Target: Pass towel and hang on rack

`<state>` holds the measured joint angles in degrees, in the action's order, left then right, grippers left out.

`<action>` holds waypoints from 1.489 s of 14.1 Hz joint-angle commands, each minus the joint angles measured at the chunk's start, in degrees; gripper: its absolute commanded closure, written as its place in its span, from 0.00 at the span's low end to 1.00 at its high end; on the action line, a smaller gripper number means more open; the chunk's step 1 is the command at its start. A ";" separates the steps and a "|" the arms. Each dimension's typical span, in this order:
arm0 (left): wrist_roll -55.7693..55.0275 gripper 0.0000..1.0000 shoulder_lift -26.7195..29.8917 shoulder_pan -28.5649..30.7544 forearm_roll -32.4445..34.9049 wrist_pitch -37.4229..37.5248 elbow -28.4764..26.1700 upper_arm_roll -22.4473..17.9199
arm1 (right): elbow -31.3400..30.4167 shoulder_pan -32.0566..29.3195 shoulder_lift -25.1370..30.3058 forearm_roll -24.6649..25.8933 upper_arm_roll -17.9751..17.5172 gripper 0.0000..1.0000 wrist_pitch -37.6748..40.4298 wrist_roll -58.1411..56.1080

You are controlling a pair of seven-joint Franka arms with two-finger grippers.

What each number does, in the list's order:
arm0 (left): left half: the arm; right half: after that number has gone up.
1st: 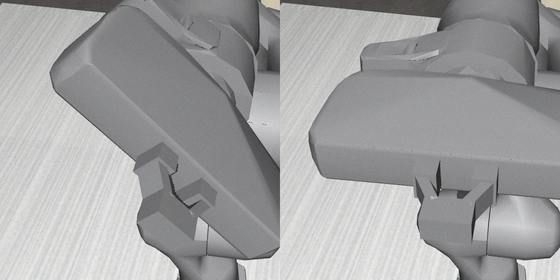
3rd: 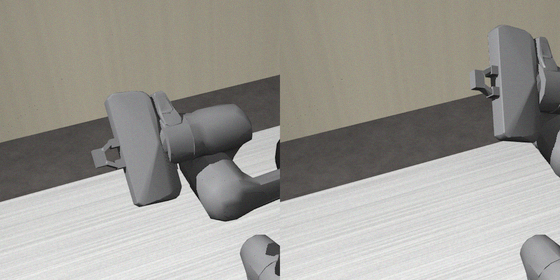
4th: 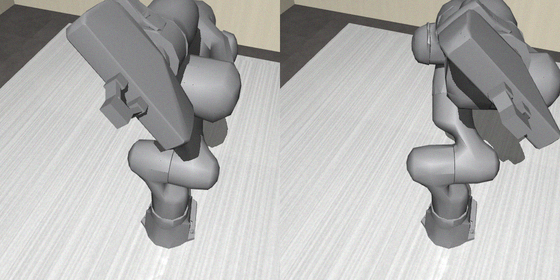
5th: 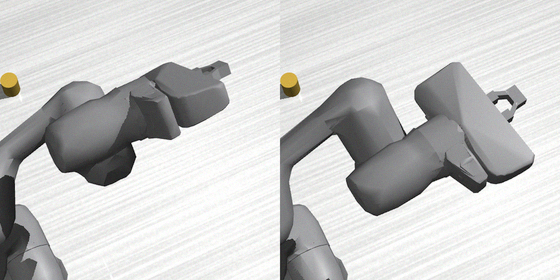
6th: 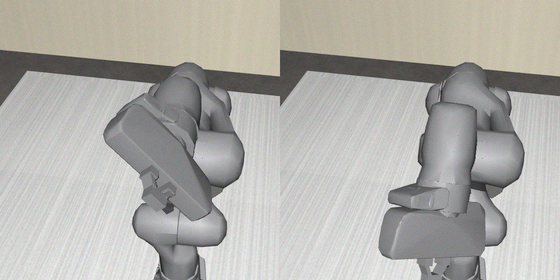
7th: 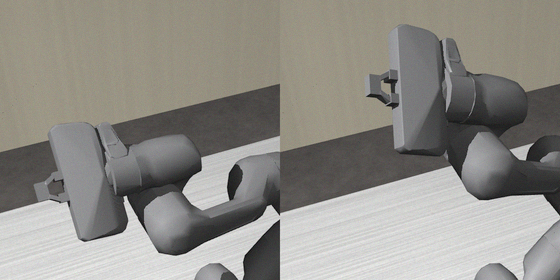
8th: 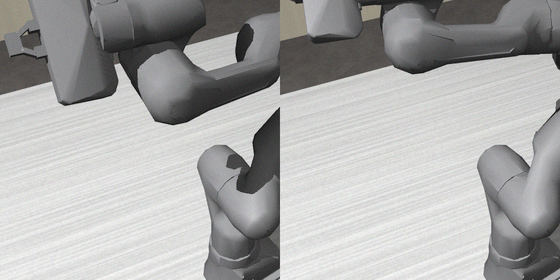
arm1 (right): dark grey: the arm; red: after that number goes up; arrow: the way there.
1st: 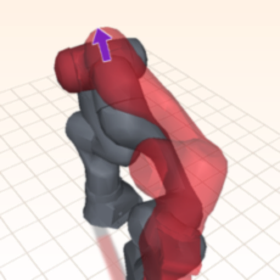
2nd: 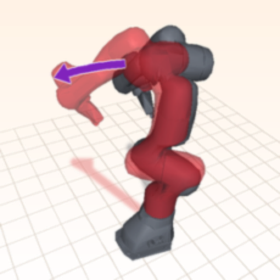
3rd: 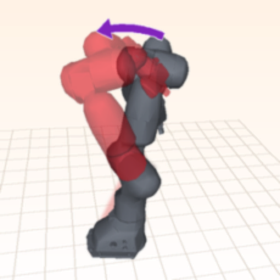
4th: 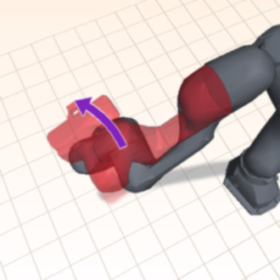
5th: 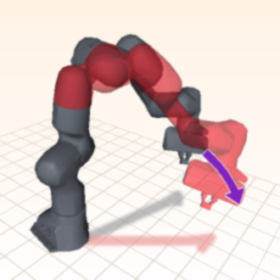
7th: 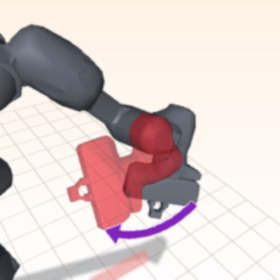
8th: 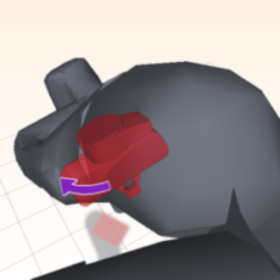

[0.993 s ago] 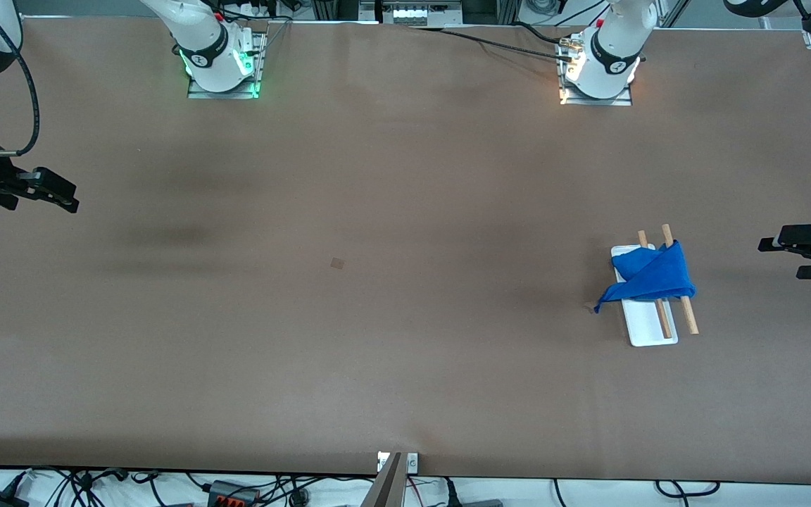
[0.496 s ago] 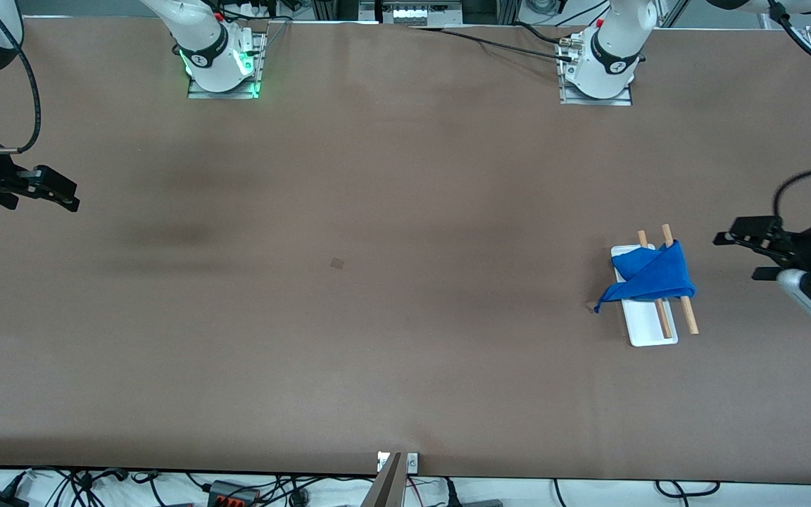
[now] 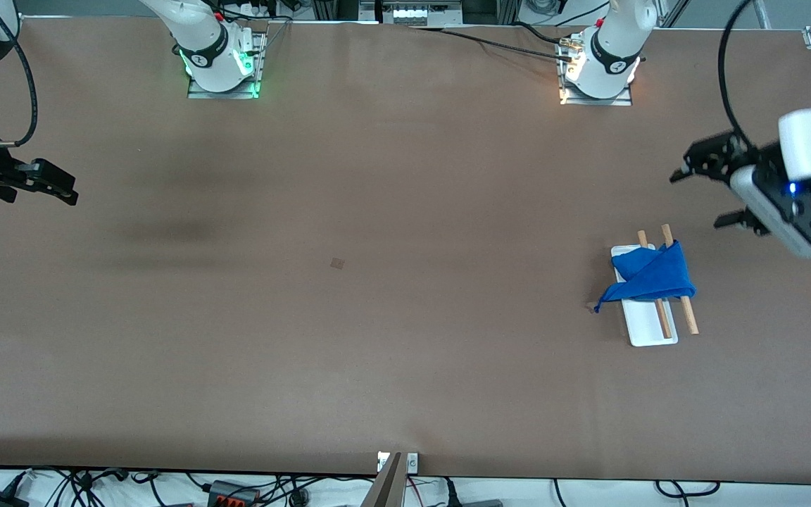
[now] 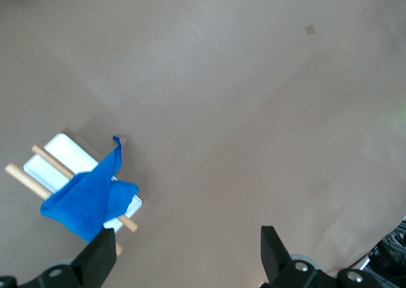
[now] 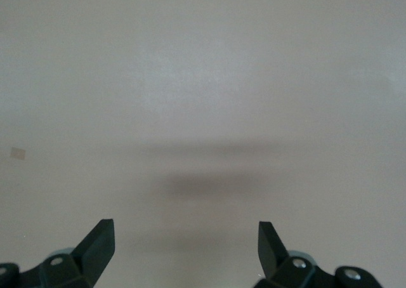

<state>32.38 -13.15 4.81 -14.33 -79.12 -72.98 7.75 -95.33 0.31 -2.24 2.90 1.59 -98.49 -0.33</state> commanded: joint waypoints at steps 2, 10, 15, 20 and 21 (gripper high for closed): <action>-6.68 0.00 3.40 -5.08 -3.68 -2.53 -5.50 -12.49 | -1.18 0.22 1.10 -0.88 0.26 0.00 -0.47 -0.63; -27.35 0.00 7.71 -3.05 -0.45 3.61 -9.63 -17.15 | -6.11 0.13 4.00 -0.88 0.52 0.00 -3.20 -0.63; -28.87 0.00 7.27 -5.25 2.37 2.31 -9.90 -17.07 | -3.99 0.04 3.82 -0.88 0.52 0.00 -0.38 -0.72; -29.04 0.00 7.35 -5.69 5.52 3.26 -10.16 -14.36 | -3.99 0.13 3.73 -0.88 0.43 0.00 2.17 -0.72; -29.04 0.00 7.09 -5.34 8.15 2.49 -10.16 -13.12 | -3.99 0.04 3.82 -0.88 0.43 0.00 2.34 -0.72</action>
<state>4.36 -6.99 -0.73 -10.18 -75.97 -82.00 -7.67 -99.48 0.35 1.05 2.90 1.78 -97.26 -0.33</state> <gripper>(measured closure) 0.000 0.000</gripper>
